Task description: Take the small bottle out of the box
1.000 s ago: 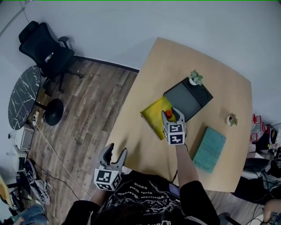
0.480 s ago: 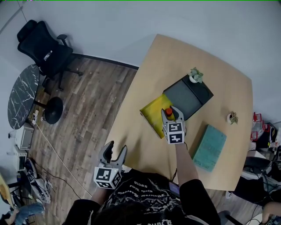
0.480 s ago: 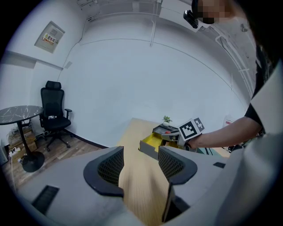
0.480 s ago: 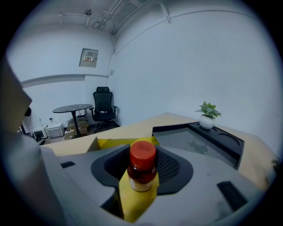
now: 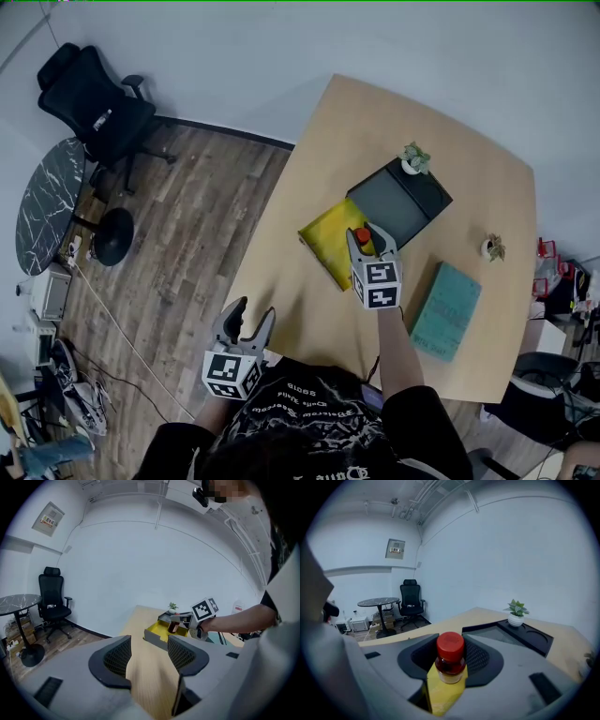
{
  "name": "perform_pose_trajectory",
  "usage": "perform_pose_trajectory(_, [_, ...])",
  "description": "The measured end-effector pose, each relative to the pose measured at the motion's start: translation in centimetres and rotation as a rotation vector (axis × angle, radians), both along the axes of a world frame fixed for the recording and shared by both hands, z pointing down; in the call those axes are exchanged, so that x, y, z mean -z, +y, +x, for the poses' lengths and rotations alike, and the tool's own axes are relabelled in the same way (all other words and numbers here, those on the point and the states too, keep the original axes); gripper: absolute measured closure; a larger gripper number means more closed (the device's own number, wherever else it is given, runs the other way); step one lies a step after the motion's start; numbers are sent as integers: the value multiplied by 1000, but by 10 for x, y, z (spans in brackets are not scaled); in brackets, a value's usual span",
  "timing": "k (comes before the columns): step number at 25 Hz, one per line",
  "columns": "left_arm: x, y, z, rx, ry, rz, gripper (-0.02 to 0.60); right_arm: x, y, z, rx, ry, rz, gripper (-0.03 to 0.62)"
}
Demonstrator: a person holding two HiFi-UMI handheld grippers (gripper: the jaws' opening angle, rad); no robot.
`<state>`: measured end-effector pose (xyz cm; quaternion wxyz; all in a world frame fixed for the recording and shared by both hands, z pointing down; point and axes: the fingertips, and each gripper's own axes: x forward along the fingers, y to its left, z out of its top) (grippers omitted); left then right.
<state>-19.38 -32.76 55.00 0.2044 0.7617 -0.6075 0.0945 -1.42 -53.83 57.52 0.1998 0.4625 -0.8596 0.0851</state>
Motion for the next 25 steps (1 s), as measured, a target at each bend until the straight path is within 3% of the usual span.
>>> perform_pose_trajectory(6, [-3, 4, 19, -67, -24, 6, 332, 28, 19, -1, 23, 15, 51, 434])
perform_pose_trajectory(16, [10, 11, 47, -150, 77, 55, 334, 82, 65, 8, 15, 3, 136, 434])
perform_pose_trajectory(25, [13, 22, 78, -258, 112, 57, 334, 111, 119, 33, -15, -45, 126, 436])
